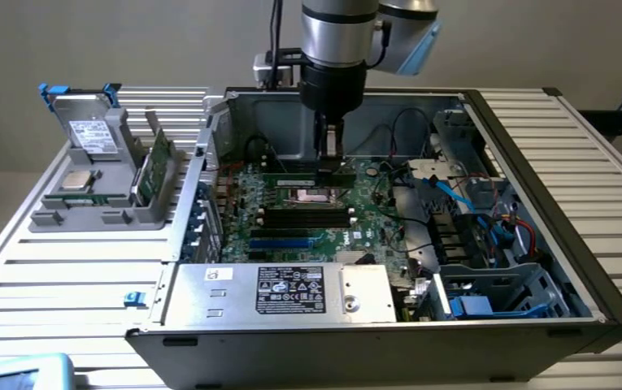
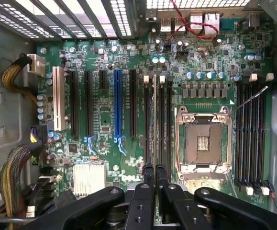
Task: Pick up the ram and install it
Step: 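Insert the ram into the slot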
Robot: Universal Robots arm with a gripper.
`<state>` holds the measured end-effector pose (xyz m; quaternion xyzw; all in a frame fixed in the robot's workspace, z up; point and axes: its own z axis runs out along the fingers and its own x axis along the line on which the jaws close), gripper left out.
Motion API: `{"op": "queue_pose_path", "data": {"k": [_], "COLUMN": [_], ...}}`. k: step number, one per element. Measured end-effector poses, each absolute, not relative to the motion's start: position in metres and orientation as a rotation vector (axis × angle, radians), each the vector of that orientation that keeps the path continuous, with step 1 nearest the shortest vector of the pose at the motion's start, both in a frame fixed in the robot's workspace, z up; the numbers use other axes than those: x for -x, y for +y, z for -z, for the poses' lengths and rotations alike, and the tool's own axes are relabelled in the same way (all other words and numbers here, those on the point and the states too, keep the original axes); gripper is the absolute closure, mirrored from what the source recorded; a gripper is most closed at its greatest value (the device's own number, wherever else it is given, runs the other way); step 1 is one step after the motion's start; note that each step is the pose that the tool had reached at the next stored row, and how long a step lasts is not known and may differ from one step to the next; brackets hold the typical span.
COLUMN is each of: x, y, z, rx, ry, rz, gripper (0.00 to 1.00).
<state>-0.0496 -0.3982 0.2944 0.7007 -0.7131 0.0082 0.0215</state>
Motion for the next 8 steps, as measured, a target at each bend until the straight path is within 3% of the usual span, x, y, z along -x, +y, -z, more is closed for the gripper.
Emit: {"op": "queue_pose_path", "data": {"k": [8], "x": [0.050], "y": [-0.398], "z": [-0.282], "rx": [-2.170], "ry": [-2.209], "rz": [-0.037], "gripper": [0.87]}}
